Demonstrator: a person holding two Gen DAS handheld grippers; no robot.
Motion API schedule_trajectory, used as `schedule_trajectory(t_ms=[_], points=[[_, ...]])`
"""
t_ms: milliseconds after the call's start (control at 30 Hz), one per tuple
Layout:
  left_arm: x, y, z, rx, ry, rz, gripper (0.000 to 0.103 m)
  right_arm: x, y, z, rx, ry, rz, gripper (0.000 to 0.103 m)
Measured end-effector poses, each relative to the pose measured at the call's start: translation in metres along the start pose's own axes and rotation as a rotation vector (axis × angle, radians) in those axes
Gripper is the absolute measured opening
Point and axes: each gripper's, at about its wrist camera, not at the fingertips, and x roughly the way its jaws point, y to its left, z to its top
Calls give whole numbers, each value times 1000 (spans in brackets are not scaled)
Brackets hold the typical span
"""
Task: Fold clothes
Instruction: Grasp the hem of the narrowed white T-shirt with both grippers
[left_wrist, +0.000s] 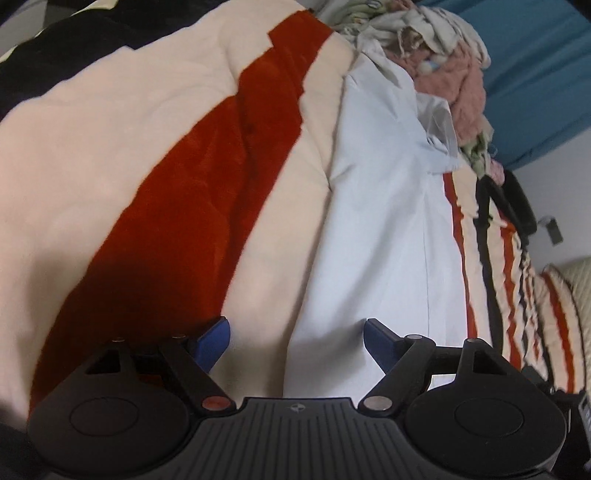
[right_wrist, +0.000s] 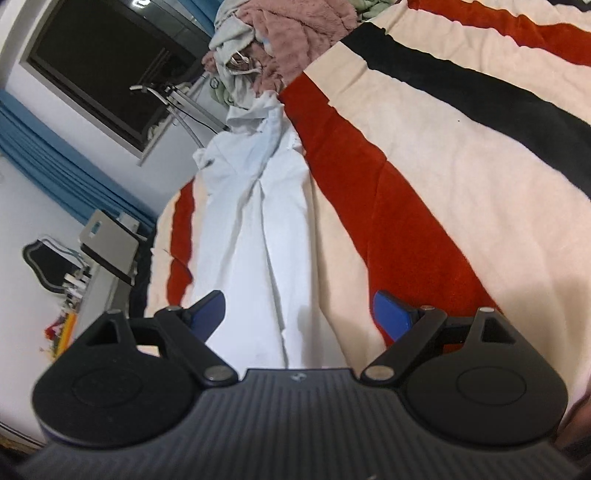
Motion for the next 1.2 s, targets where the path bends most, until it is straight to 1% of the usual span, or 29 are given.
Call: schedule_trajectory(t_ms=[133,233,333,367,400,433,500,600,667,767,867,900,933,967,1000,1033,1100,1133,1200], points=[[-6,-5,-18,37,4,-34,80,2,1,-3,-11,12,-37,89],[-11,-7,-26,45,9,-53,74,6,-4,-4,14,28,-49,89],[-13,-6,-32,36,34,-72,60,8,-7,-5,36,42,-57,89],[-14,-5,-35,35,44,-78,53,9,-8,-6,40,45,-60,89],[-19,-2,-40,40,55,-86,47,9,-8,-6,43,49,-60,89],[-24,0,-44,45,65,-94,45,9,-8,-6,44,52,-60,89],[-27,-4,-51,69,81,-117,32,10,-7,-8,41,56,-62,89],[-33,-8,-62,101,101,-157,28,11,-7,-10,41,66,-64,89],[-37,-8,-65,97,101,-171,26,13,-8,-11,52,78,-60,89],[-38,-5,-65,65,111,-191,26,16,-15,-13,101,119,-22,89],[-35,-3,-64,43,120,-180,27,16,-18,-16,139,152,25,89],[-33,-3,-64,38,120,-174,29,16,-19,-16,143,157,34,88],[-32,-2,-63,32,120,-168,32,15,-17,-16,130,148,28,89],[-31,-1,-62,27,120,-162,37,14,-16,-16,120,141,21,86],[-30,0,-61,21,120,-156,38,14,-15,-17,118,140,10,77],[-29,1,-60,16,120,-150,40,15,-17,-18,123,139,-12,76],[-27,3,-59,7,121,-139,47,17,-21,-18,143,134,-69,76],[-26,2,-59,9,124,-143,48,18,-23,-19,153,134,-89,75],[-25,1,-60,14,132,-151,48,24,-23,-21,157,161,-76,75]])
